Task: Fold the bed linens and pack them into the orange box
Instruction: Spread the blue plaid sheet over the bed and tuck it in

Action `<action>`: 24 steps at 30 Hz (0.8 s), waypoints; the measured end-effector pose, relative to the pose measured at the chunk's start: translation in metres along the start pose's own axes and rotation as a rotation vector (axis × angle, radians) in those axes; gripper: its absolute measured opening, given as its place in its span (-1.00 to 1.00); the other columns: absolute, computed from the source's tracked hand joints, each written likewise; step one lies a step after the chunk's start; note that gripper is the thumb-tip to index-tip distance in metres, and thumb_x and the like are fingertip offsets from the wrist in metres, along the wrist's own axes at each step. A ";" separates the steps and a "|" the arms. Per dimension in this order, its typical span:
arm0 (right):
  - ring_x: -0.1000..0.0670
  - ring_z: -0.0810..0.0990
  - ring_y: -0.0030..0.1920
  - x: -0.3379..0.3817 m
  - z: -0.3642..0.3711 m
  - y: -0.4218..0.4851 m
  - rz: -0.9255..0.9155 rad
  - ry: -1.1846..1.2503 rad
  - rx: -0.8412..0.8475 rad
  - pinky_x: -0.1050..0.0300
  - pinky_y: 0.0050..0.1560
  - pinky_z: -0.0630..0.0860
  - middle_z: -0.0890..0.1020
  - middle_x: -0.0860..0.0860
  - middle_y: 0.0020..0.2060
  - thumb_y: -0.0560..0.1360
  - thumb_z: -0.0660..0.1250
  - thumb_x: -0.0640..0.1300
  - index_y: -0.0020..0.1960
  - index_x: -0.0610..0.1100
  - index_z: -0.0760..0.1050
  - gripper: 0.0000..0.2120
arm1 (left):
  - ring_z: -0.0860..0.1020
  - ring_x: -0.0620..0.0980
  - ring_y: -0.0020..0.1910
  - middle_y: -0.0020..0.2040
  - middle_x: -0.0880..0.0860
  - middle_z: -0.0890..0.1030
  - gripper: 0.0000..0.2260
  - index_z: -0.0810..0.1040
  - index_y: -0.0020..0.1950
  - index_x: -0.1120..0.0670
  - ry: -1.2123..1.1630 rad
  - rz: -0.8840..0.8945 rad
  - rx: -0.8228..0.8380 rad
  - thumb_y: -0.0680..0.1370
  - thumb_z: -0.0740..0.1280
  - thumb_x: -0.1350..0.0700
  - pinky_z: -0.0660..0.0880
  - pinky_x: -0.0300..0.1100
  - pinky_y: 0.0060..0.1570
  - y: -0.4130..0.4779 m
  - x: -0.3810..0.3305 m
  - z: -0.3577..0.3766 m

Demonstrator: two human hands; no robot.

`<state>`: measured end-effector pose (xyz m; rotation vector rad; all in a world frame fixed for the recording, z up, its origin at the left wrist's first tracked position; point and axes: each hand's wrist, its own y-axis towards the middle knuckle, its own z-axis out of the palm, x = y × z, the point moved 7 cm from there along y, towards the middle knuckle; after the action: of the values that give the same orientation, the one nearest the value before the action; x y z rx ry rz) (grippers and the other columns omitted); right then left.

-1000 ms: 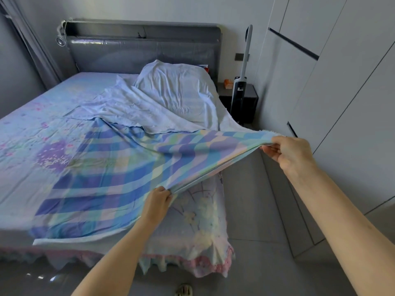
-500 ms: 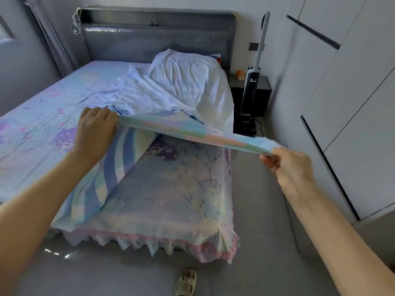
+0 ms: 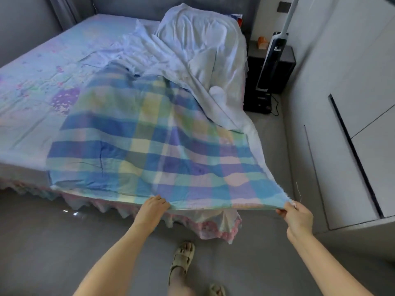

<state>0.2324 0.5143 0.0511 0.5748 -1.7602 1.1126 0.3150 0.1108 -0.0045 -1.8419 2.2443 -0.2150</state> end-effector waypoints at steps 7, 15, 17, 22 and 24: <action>0.04 0.57 -0.51 -0.083 -0.008 0.046 0.174 -0.304 -0.091 0.37 -0.58 0.46 0.55 -0.21 -0.05 0.53 0.19 -0.39 0.16 -0.42 0.48 -0.77 | 0.50 0.01 0.10 0.05 -0.02 0.58 -0.71 0.59 0.08 0.02 0.045 -0.105 0.185 0.38 0.39 0.22 0.44 -0.18 0.08 -0.013 0.006 0.059; -0.35 0.55 -0.01 -0.071 0.141 -0.021 -0.502 -1.401 0.187 -0.10 -0.05 0.44 0.58 -0.35 -0.01 0.39 0.33 -0.34 0.14 -0.33 0.48 -0.68 | 0.55 0.14 -0.34 -0.33 0.07 0.59 -0.65 0.61 -0.28 0.13 -0.048 -0.468 0.004 0.02 0.50 0.42 0.51 -0.04 -0.46 -0.090 0.147 0.053; -0.33 0.60 -0.08 -0.094 0.218 -0.067 -0.672 -1.332 0.428 -0.11 -0.12 0.50 0.63 -0.29 -0.10 0.35 0.40 -0.36 0.03 -0.32 0.56 -0.74 | 0.55 0.18 -0.32 -0.30 0.11 0.60 -0.63 0.62 -0.23 0.17 -0.080 -0.577 -0.002 0.05 0.46 0.48 0.51 -0.04 -0.44 -0.111 0.196 0.055; -0.19 0.62 -0.25 -0.131 0.398 -0.206 -0.948 -1.203 0.852 -0.02 -0.25 0.57 0.65 -0.08 -0.24 0.20 0.52 -0.29 -0.13 -0.19 0.60 -0.74 | 0.53 0.27 -0.14 -0.14 0.19 0.61 -0.63 0.63 -0.04 0.23 -0.233 -0.849 -0.126 0.21 0.39 0.48 0.48 0.01 -0.27 -0.152 0.321 0.060; -0.19 0.62 -0.18 -0.153 0.470 -0.248 -0.988 -1.208 0.909 -0.03 -0.16 0.57 0.64 -0.08 -0.17 0.24 0.50 -0.21 -0.07 -0.18 0.59 -0.72 | 0.49 0.27 0.00 0.00 0.21 0.60 -0.64 0.59 0.10 0.22 -0.307 -0.965 -0.174 0.32 0.37 0.41 0.47 0.05 -0.10 -0.167 0.379 0.073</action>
<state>0.2721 -0.0288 -0.0450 2.7312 -1.2816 0.7450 0.4231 -0.2912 -0.0635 -2.6821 1.0656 0.1138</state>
